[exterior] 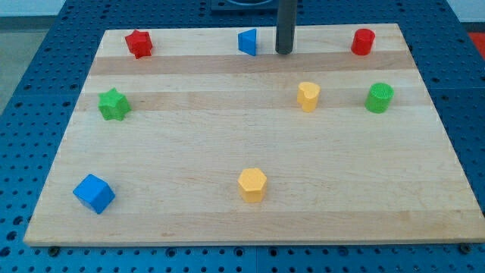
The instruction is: Push the blue triangle slightly to the left
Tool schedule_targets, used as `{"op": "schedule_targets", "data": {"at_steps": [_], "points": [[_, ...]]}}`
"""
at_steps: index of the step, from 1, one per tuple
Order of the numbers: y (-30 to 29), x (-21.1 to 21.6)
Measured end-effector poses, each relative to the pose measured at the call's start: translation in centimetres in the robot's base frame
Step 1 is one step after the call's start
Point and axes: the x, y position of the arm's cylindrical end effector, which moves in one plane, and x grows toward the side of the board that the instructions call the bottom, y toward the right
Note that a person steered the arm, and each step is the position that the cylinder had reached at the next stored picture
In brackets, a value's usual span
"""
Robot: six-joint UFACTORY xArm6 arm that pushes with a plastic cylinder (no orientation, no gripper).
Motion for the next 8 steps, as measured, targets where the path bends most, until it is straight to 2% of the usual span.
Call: {"op": "schedule_targets", "data": {"at_steps": [1,3,4,5,6,7,8], "points": [[-0.4,-3.4],[-0.4,-2.1],[-3.2,-2.1],[-8.8,-2.1],[-8.8,-2.1],[-8.9,-4.9],[-12.0,-6.6]]}}
